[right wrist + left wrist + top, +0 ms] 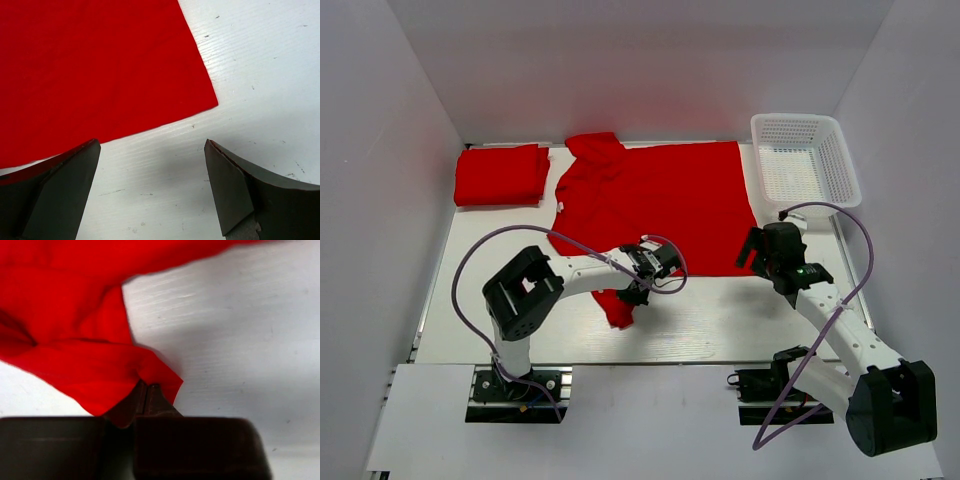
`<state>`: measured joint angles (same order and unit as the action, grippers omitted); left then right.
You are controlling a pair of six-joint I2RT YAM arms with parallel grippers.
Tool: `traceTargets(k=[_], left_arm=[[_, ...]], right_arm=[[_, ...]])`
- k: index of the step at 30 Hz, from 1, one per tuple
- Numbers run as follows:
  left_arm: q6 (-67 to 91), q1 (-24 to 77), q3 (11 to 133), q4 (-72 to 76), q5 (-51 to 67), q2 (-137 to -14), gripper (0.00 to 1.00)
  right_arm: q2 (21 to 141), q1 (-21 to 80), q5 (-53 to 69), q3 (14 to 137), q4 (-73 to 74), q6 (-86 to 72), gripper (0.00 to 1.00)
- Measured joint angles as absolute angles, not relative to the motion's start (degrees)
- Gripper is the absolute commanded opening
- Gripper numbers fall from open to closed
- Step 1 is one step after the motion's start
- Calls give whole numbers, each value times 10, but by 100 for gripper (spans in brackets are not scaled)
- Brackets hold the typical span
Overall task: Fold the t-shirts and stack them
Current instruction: Flatten out the tshirt
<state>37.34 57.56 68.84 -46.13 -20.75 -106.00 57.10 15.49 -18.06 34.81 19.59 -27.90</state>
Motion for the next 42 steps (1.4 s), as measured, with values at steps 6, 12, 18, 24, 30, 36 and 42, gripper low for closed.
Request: traceTargets(k=[6, 12, 18, 24, 30, 36, 42], left_arm=[[400, 576, 688, -473, -235, -1053, 0], [452, 575, 630, -472, -261, -930, 0], [529, 575, 510, -464, -262, -752, 0], [625, 575, 415, -524, -223, -712, 0], [719, 575, 371, -583, -160, -707, 0], [796, 575, 335, -625, -116, -651, 52], [837, 575, 397, -712, -137, -608, 100]], right_arm=[[571, 154, -178, 347, 196, -278, 90], [571, 154, -163, 330, 192, -274, 90], [593, 154, -149, 328, 186, -269, 90], [606, 154, -147, 329, 181, -268, 90], [613, 154, -151, 328, 179, -269, 90], [617, 154, -151, 329, 179, -269, 90], [632, 154, -146, 330, 179, -263, 90]])
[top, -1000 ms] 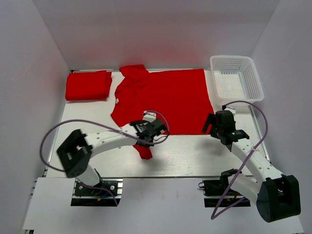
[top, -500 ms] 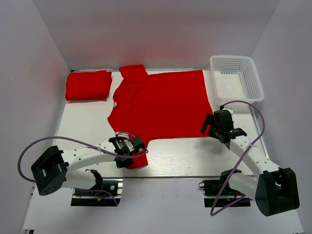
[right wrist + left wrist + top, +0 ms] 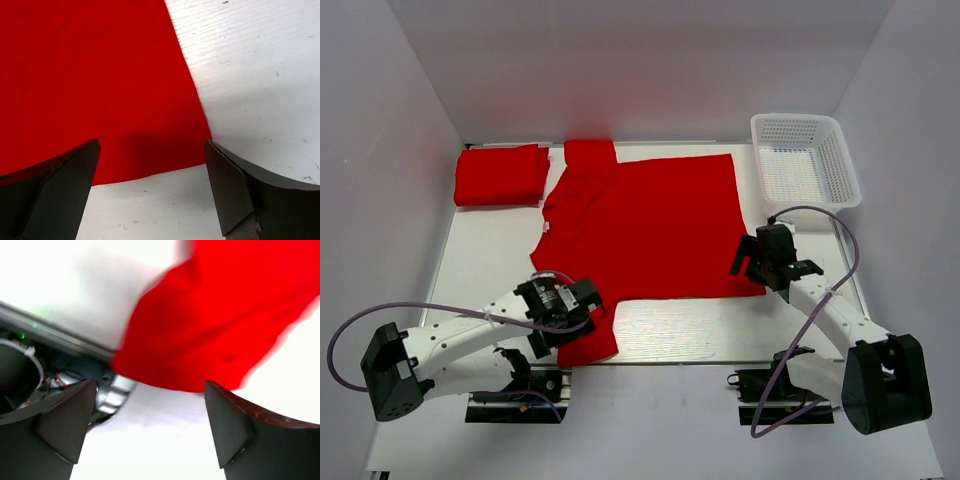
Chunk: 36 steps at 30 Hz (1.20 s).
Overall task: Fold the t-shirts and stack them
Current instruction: Flatten out the tshirt
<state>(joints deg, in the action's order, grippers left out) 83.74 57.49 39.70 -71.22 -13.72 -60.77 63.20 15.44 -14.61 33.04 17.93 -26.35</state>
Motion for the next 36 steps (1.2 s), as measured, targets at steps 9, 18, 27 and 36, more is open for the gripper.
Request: traceTargets(k=[9, 18, 27, 36], left_arm=[[736, 567, 601, -682, -328, -712, 100], [488, 444, 651, -431, -396, -842, 100], [315, 283, 803, -294, -300, -1055, 100], [273, 183, 928, -300, -187, -1247, 100]], right_arm=[[679, 154, -100, 365, 161, -239, 90], [838, 154, -60, 486, 109, -216, 90], [1027, 155, -46, 664, 94, -183, 90], [1151, 155, -72, 775, 136, -129, 90]])
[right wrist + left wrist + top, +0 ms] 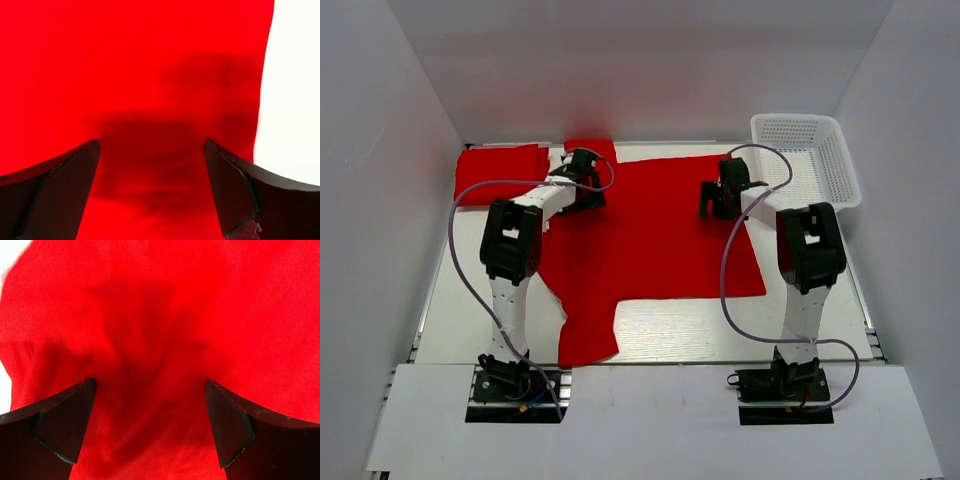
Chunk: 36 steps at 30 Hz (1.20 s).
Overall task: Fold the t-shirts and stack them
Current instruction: Flatten out the tshirt, then grap the side of the flattened tshirt closest away from the robot with both arms
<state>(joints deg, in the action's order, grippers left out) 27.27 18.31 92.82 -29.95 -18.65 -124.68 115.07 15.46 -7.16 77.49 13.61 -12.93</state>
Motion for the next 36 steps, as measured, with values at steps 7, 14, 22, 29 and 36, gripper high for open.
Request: traceTargets(k=[7, 14, 22, 29, 36], left_arm=[[230, 162, 1039, -291, -129, -1319, 100], [193, 161, 1144, -279, -81, -1386, 100], [174, 158, 1189, -296, -58, -1406, 100], [157, 157, 1182, -341, -53, -1359, 100], [189, 162, 923, -386, -49, -1082, 100]], right_arm=[[1200, 147, -94, 849, 178, -117, 90], [1246, 122, -121, 924, 215, -135, 90], [1261, 110, -92, 961, 244, -106, 90], [1218, 124, -44, 959, 249, -58, 90], [1020, 162, -45, 816, 205, -70, 90]])
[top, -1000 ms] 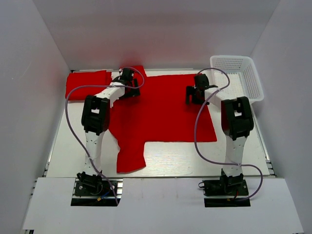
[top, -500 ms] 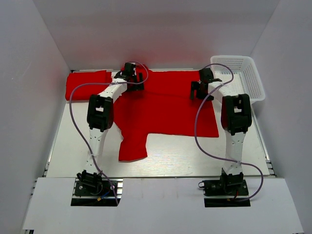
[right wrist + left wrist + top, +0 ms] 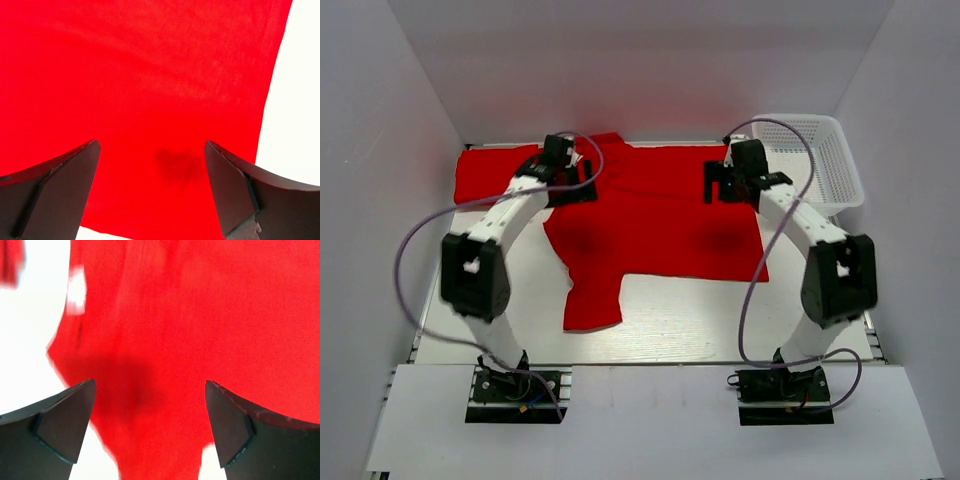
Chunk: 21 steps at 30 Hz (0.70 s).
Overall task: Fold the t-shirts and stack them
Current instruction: Grap the side of the flattened tshirt closest away from the robot with both arms
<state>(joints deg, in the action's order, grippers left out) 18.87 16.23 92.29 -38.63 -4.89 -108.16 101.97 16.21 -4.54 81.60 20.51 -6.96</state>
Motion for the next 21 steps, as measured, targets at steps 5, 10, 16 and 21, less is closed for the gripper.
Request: traceTargets(k=[5, 10, 16, 21], left_arm=[[276, 170, 605, -388, -20, -800, 100], [333, 178, 429, -441, 5, -647, 100], [384, 181, 314, -460, 40, -545, 97], [409, 186, 258, -452, 74, -552, 76]], right_arm=[[873, 170, -55, 636, 162, -129, 90], [777, 165, -74, 499, 152, -195, 90], [724, 163, -100, 448, 148, -241, 90], [724, 161, -119, 448, 150, -261, 90]])
